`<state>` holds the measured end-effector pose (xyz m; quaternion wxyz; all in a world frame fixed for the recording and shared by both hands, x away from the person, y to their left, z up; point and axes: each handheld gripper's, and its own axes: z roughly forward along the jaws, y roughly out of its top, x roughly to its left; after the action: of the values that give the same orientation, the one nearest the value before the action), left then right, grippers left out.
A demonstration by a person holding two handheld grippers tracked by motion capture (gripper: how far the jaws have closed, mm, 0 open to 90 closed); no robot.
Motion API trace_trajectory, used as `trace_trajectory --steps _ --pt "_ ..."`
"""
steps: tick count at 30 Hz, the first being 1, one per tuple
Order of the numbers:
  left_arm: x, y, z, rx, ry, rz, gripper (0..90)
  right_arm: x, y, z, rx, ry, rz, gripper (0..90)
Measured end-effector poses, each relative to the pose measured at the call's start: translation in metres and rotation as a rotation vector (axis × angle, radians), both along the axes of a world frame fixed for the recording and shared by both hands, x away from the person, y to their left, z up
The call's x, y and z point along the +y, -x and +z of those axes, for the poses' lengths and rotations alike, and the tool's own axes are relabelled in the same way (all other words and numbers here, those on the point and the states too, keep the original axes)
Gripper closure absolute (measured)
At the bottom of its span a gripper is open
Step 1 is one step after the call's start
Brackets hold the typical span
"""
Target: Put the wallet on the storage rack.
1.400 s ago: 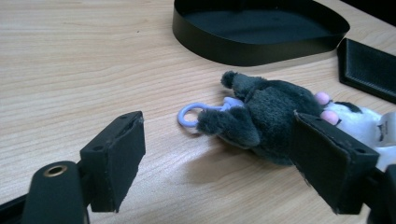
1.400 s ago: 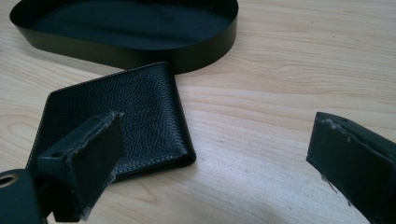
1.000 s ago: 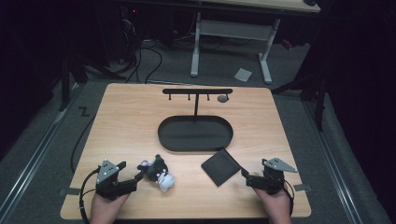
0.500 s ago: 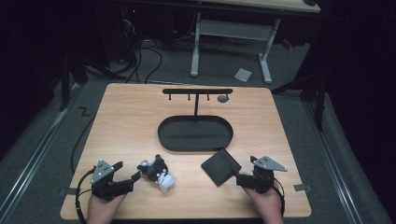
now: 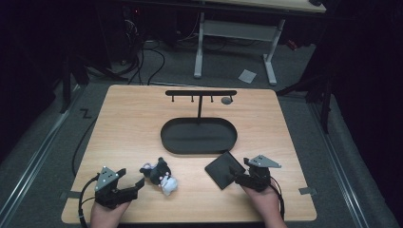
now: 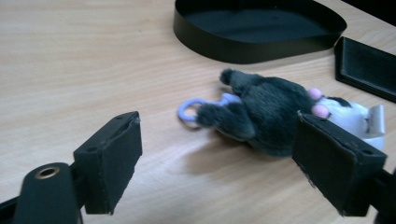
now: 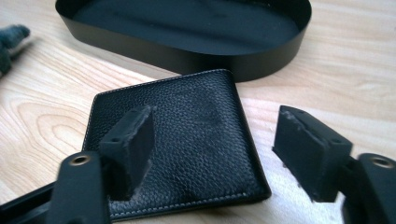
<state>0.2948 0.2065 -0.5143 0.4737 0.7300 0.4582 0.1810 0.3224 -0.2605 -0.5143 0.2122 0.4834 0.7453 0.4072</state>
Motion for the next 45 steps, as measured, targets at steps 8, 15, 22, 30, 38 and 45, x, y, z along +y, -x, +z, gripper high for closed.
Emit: trace_trajectory --steps 8,15,22,30,38,45 --pt "-0.002 -0.007 -0.004 0.015 0.034 -0.013 17.5 -0.008 -0.009 -0.006 0.056 -0.017 -0.036 43.8" --pt "0.000 -0.008 -0.001 -0.005 0.033 -0.017 18.7 -0.004 -0.014 -0.013 0.095 -0.030 -0.038 45.9" --pt "0.004 -0.006 0.000 -0.016 0.045 -0.019 19.0 -0.006 -0.016 -0.017 0.137 -0.072 -0.059 43.8" --pt "0.003 -0.006 0.000 -0.015 0.044 -0.026 19.2 -0.007 -0.017 -0.016 0.154 -0.091 -0.051 54.5" --pt "0.003 -0.006 -0.001 -0.012 0.045 -0.026 19.5 -0.007 -0.013 -0.012 0.121 -0.049 -0.015 76.4" --pt "0.002 -0.005 0.000 -0.021 0.051 -0.020 19.8 -0.001 -0.001 -0.001 0.047 -0.045 0.026 81.1"
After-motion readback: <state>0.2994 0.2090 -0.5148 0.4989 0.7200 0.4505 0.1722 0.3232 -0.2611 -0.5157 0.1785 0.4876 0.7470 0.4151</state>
